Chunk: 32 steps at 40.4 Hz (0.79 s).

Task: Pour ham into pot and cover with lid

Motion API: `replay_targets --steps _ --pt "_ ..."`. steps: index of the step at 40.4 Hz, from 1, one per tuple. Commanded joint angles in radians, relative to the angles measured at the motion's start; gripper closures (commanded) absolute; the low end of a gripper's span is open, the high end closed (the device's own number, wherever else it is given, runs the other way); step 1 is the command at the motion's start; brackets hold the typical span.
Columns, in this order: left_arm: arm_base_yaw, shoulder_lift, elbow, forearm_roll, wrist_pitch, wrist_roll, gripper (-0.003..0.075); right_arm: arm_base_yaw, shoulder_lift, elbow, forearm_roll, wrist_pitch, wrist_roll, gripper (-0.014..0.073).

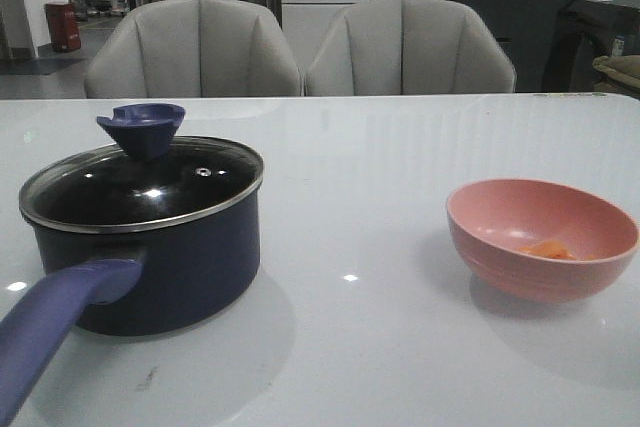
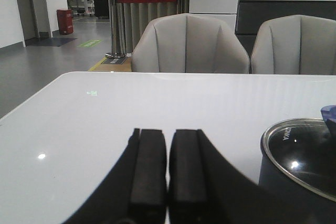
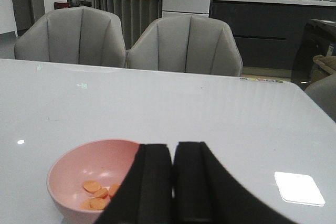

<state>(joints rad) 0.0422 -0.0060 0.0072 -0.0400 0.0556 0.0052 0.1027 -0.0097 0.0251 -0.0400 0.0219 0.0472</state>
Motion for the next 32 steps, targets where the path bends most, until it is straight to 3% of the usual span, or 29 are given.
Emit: replay_targets --steps 1,32 --pt "0.001 -0.020 0.031 -0.010 -0.080 -0.005 0.0606 -0.006 -0.019 0.011 -0.011 -0.089 -0.002 0.0445" --pt "0.001 -0.020 0.031 -0.010 -0.108 -0.005 0.0606 -0.006 -0.019 0.011 -0.011 -0.089 -0.002 0.0445"
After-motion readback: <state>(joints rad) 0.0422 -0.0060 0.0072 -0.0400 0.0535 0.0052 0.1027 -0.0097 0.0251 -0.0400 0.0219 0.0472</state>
